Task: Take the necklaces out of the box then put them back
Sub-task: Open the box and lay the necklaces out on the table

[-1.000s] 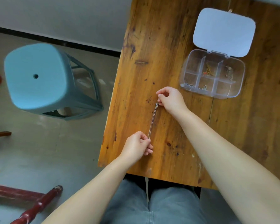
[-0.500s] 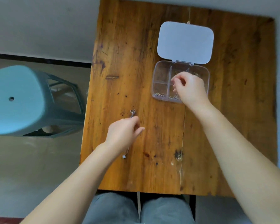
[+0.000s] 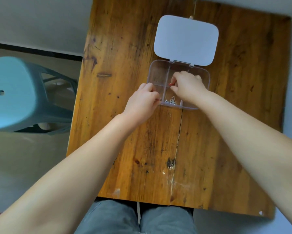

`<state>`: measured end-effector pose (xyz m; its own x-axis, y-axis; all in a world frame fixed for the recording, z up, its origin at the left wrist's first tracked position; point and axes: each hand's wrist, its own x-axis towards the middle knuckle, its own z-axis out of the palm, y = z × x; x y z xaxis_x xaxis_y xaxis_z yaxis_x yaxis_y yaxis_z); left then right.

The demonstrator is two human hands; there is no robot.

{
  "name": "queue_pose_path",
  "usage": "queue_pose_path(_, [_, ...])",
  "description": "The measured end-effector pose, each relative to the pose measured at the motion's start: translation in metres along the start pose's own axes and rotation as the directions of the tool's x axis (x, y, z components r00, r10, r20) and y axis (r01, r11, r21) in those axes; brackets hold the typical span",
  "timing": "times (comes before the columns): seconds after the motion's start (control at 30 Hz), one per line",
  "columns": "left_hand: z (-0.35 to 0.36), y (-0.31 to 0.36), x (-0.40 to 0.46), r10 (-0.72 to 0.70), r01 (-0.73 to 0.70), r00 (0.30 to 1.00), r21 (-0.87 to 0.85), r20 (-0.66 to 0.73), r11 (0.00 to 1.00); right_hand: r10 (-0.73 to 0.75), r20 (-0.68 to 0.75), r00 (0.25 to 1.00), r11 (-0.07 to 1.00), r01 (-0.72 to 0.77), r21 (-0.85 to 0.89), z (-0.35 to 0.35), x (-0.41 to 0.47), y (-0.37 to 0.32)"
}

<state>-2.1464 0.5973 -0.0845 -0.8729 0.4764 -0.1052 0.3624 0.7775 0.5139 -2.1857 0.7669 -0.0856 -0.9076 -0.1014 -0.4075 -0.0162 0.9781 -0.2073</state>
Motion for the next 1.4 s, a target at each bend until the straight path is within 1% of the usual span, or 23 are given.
queue_pose_path(0.1, [-0.001, 0.001, 0.000, -0.008, 0.008, 1.000, -0.011, 0.015, 1.000, 0.044, 0.061, 0.997, 0.993, -0.050, 0.105, -0.002, 0.004, -0.002])
queue_pose_path(0.13, [-0.001, 0.001, 0.000, -0.009, 0.009, 1.000, -0.015, 0.017, 1.000, 0.051, 0.055, 0.997, 0.992, -0.057, 0.116, -0.001, 0.005, -0.003])
queue_pose_path(0.23, [-0.002, 0.001, 0.000, -0.003, 0.003, 1.000, -0.015, 0.020, 1.000, 0.091, -0.029, 0.995, 0.981, -0.084, 0.172, 0.007, 0.007, -0.006])
queue_pose_path(0.33, [-0.002, 0.000, 0.000, 0.008, -0.008, 1.000, -0.009, 0.015, 1.000, 0.135, -0.026, 0.991, 0.974, -0.128, 0.187, 0.014, 0.008, -0.008])
queue_pose_path(0.43, [-0.001, -0.001, 0.001, 0.016, -0.016, 1.000, -0.002, 0.009, 1.000, 0.115, -0.033, 0.993, 0.986, -0.110, 0.123, 0.013, 0.008, -0.008])
queue_pose_path(0.47, [-0.002, -0.001, 0.001, 0.019, -0.019, 1.000, -0.001, 0.008, 1.000, 0.109, -0.026, 0.994, 0.986, -0.105, 0.128, 0.011, 0.008, -0.008])
queue_pose_path(0.57, [-0.002, -0.002, 0.001, 0.027, -0.027, 0.999, 0.007, 0.025, 1.000, 0.078, 0.005, 0.997, 0.973, -0.077, 0.217, -0.001, 0.003, -0.008])
queue_pose_path(0.63, [-0.002, -0.002, 0.002, 0.007, -0.007, 0.998, 0.010, 0.057, 1.000, 0.060, -0.044, 0.997, 0.959, -0.045, 0.280, -0.012, -0.005, -0.007])
queue_pose_path(0.7, [-0.005, 0.001, 0.003, -0.035, 0.037, 0.998, -0.046, 0.045, 0.998, 0.046, -0.127, 0.991, 0.924, 0.006, 0.382, -0.028, -0.019, -0.008])
queue_pose_path(0.73, [-0.009, 0.004, 0.003, -0.057, 0.059, 0.998, -0.122, 0.020, 0.991, 0.036, -0.147, 0.989, 0.885, 0.037, 0.464, -0.037, -0.030, -0.010])
queue_pose_path(0.8, [-0.022, 0.014, 0.004, -0.057, 0.057, 0.998, -0.354, 0.009, 0.934, 0.006, -0.143, 0.990, 0.743, 0.092, 0.663, -0.052, -0.055, -0.017])
queue_pose_path(0.83, [-0.028, 0.018, 0.005, -0.031, 0.045, 0.999, -0.443, 0.039, 0.896, -0.010, -0.138, 0.990, 0.654, 0.111, 0.748, -0.057, -0.068, -0.021])
queue_pose_path(0.9, [-0.037, 0.025, 0.000, 0.041, 0.039, 0.989, -0.525, 0.141, 0.850, -0.029, -0.123, 0.992, 0.476, 0.122, 0.871, -0.060, -0.093, -0.028])
queue_pose_path(0.97, [-0.041, 0.025, -0.011, 0.074, 0.081, 0.967, -0.572, 0.243, 0.816, -0.030, -0.090, 0.995, 0.289, 0.095, 0.952, -0.056, -0.112, -0.032])
queue_pose_path(1.07, [-0.040, 0.005, -0.026, 0.039, 0.189, 0.932, -0.574, 0.362, 0.797, -0.005, -0.004, 1.000, -0.055, 0.004, 0.998, -0.036, -0.135, -0.027])
queue_pose_path(1.13, [-0.039, -0.008, -0.031, -0.012, 0.292, 0.880, -0.521, 0.476, 0.802, -0.024, 0.084, 0.996, -0.254, -0.088, 0.963, -0.016, -0.149, -0.026])
queue_pose_path(1.17, [-0.037, -0.015, -0.033, -0.019, 0.318, 0.839, -0.462, 0.543, 0.828, -0.020, 0.130, 0.991, -0.338, -0.129, 0.932, 0.000, -0.159, -0.034])
queue_pose_path(1.2, [-0.033, -0.022, -0.034, -0.021, 0.316, 0.807, -0.402, 0.590, 0.860, 0.001, 0.173, 0.985, -0.385, -0.159, 0.909, 0.017, -0.168, -0.044])
queue_pose_path(1.23, [-0.028, -0.025, -0.030, -0.039, 0.314, 0.794, -0.355, 0.606, 0.880, 0.016, 0.209, 0.978, -0.384, -0.187, 0.904, 0.031, -0.174, -0.050])
queue_pose_path(1.27, [-0.025, -0.026, -0.026, -0.058, 0.313, 0.788, -0.317, 0.613, 0.895, 0.055, 0.244, 0.968, -0.347, -0.211, 0.914, 0.047, -0.180, -0.058])
queue_pose_path(1.3, [-0.022, -0.026, -0.022, -0.070, 0.298, 0.789, -0.281, 0.611, 0.912, 0.113, 0.274, 0.955, -0.269, -0.236, 0.934, 0.062, -0.186, -0.067])
queue_pose_path(1.33, [-0.020, -0.025, -0.017, -0.069, 0.261, 0.793, -0.236, 0.605, 0.936, 0.189, 0.283, 0.940, -0.137, -0.260, 0.956, 0.076, -0.190, -0.077])
queue_pose_path(1.4, [-0.015, -0.024, -0.009, -0.045, 0.125, 0.805, -0.095, 0.592, 0.988, 0.315, 0.244, 0.917, 0.206, -0.317, 0.926, 0.103, -0.196, -0.095])
